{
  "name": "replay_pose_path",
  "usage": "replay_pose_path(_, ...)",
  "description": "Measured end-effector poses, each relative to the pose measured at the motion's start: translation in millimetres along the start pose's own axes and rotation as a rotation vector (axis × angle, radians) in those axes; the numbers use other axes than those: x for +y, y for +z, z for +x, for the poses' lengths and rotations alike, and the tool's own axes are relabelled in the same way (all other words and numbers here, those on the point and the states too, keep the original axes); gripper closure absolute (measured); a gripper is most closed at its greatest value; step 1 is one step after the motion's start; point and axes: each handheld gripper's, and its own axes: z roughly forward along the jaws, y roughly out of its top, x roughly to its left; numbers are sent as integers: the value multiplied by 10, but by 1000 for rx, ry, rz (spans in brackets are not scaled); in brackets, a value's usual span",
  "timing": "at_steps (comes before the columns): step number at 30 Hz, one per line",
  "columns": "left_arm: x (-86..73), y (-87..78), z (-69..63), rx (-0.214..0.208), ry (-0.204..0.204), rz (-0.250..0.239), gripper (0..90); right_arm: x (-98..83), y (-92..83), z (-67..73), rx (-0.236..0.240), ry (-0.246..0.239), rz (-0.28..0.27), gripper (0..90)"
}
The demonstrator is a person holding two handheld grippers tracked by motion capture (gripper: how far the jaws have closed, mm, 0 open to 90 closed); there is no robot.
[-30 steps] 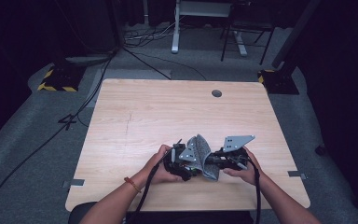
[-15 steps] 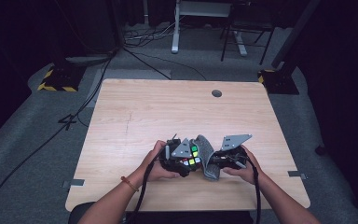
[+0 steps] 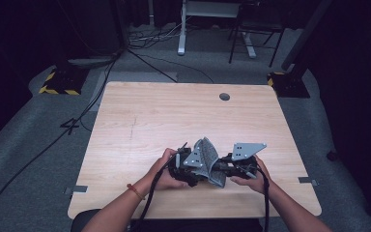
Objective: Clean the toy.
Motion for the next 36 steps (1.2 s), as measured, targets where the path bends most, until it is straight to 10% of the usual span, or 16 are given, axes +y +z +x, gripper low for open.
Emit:
replay_pose_path(17,66,-300,-5,45,21,-121,332,-191,162,-180,-7,52,145,789)
replay_pose_path(30,26,-76,-61,67,71,26,329,-109,27,-147,49,69,21,792)
replay_pose_path(36,35,-139,-38,53,52,-29,331,-116,50,-147,31,67,40,791)
